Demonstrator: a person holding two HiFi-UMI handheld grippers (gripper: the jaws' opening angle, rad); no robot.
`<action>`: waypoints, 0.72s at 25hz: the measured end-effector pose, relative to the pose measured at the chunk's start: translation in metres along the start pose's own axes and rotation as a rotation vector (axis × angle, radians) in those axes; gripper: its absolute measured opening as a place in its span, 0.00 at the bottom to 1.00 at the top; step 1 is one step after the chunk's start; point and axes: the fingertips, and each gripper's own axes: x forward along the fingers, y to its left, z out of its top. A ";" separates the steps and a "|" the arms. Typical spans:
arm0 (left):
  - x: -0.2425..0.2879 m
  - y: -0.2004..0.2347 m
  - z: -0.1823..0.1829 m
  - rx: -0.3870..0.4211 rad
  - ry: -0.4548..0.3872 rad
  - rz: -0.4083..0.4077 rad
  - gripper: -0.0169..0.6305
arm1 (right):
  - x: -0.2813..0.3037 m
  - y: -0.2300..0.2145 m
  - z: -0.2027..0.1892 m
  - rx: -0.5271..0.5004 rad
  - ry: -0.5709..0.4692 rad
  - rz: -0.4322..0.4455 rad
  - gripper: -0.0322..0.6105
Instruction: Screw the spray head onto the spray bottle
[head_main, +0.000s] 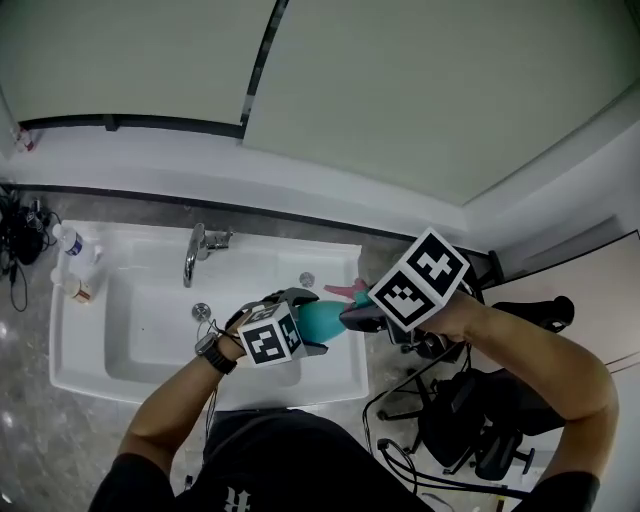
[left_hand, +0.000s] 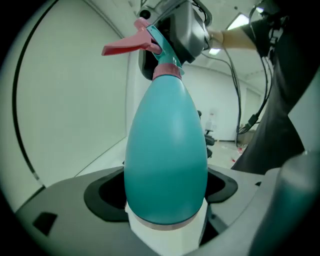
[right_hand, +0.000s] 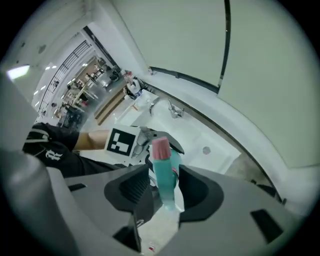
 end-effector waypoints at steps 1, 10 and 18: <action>0.000 -0.006 0.003 0.001 -0.034 -0.050 0.67 | -0.006 0.005 0.001 -0.046 -0.004 0.004 0.30; -0.025 -0.042 0.004 0.005 -0.199 -0.380 0.67 | -0.080 0.024 0.019 -0.523 -0.192 -0.136 0.30; -0.048 -0.078 0.002 0.071 -0.157 -0.655 0.67 | -0.064 0.079 0.001 -1.491 -0.073 -0.351 0.30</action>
